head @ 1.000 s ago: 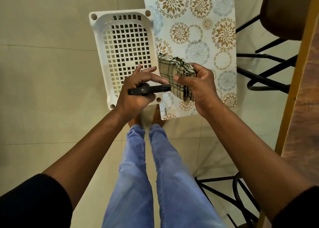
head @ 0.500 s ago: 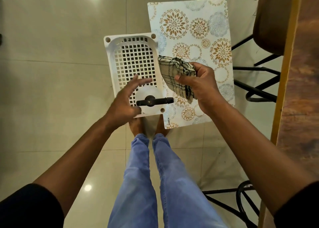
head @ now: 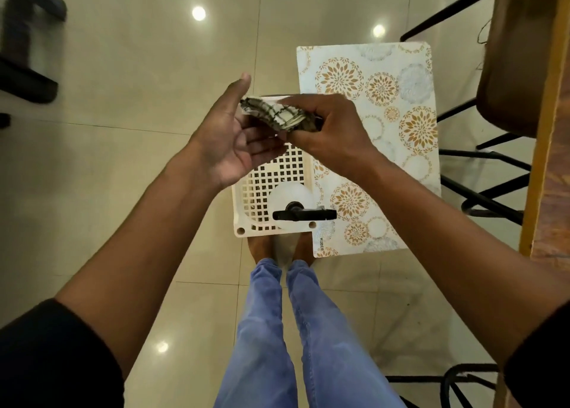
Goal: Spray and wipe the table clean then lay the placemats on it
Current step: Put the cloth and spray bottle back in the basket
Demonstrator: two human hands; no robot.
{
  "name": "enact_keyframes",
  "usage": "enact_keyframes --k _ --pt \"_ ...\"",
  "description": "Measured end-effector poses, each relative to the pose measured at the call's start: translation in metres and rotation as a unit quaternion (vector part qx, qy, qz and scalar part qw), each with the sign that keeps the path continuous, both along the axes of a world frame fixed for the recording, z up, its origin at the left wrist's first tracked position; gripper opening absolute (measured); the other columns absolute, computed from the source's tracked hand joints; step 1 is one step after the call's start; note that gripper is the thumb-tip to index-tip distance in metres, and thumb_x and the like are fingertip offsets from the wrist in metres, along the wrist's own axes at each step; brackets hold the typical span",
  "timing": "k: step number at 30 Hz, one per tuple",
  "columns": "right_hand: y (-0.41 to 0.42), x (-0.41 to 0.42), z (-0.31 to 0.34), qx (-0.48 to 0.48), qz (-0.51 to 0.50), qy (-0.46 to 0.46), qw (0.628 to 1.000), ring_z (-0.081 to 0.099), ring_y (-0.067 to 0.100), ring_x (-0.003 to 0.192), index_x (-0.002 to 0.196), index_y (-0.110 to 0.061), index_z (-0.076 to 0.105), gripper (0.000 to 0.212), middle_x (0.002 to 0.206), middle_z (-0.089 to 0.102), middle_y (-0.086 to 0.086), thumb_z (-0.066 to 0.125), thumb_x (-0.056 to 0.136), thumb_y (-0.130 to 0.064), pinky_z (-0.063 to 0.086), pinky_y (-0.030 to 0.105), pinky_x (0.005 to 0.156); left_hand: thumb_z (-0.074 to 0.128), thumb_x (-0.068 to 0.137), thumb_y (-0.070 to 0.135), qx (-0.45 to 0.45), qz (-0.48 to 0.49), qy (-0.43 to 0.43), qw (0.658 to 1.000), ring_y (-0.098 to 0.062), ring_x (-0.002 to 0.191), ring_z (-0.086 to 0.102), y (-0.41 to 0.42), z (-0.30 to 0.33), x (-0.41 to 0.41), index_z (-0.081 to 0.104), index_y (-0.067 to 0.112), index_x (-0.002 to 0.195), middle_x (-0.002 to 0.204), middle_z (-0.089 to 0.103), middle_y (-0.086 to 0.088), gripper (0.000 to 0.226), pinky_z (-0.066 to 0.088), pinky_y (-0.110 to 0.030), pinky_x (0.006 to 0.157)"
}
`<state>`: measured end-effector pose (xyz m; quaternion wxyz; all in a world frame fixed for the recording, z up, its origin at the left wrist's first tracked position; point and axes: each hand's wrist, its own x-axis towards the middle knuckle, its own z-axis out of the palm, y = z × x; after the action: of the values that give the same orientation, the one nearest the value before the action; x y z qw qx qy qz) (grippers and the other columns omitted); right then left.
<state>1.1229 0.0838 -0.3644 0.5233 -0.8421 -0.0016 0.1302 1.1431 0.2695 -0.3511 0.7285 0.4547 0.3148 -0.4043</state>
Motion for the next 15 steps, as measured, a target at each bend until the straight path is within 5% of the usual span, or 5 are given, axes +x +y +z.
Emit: enact_keyframes --k 4,7,12,15 --pt "0.009 0.001 -0.009 -0.115 0.088 -0.07 0.987 0.061 0.016 0.129 0.133 -0.024 0.071 0.05 0.138 0.067 -0.004 0.076 0.083 -0.028 0.05 0.042 0.107 0.074 0.099 0.029 0.006 0.122 -0.012 0.992 -0.031 0.101 0.075 -0.004 -0.017 0.009 0.064 -0.003 0.131 0.115 0.073 -0.021 0.046 0.065 -0.043 0.088" --pt "0.003 0.0 -0.011 -0.12 0.135 -0.021 0.983 0.049 0.014 0.14 0.141 -0.024 0.065 0.059 0.15 0.056 -0.006 0.073 0.085 -0.042 0.042 0.041 0.115 0.074 0.096 0.013 0.017 0.119 -0.038 0.992 -0.041 0.114 0.072 -0.001 -0.029 0.009 0.058 -0.012 0.14 0.136 0.064 -0.035 0.054 0.064 -0.051 0.093" --pt "-0.01 0.004 -0.015 -0.075 -0.035 -0.026 0.996 0.051 0.012 0.135 0.143 -0.023 0.059 0.053 0.147 0.057 -0.003 0.072 0.093 -0.032 0.044 0.043 0.113 0.064 0.102 0.007 0.03 0.063 -0.07 0.995 -0.041 0.117 0.073 0.003 -0.041 0.007 0.05 -0.012 0.146 0.133 0.069 -0.029 0.05 0.064 -0.05 0.088" --pt "-0.021 0.021 -0.029 0.031 -0.099 0.163 0.981 0.052 0.016 0.135 0.156 -0.02 0.037 0.079 0.15 0.054 0.006 0.078 0.089 -0.032 0.046 0.032 0.106 0.061 0.104 0.01 0.004 0.042 -0.077 0.996 -0.04 0.128 0.067 0.009 -0.048 0.008 0.053 -0.008 0.148 0.141 0.065 -0.028 0.048 0.063 -0.047 0.093"
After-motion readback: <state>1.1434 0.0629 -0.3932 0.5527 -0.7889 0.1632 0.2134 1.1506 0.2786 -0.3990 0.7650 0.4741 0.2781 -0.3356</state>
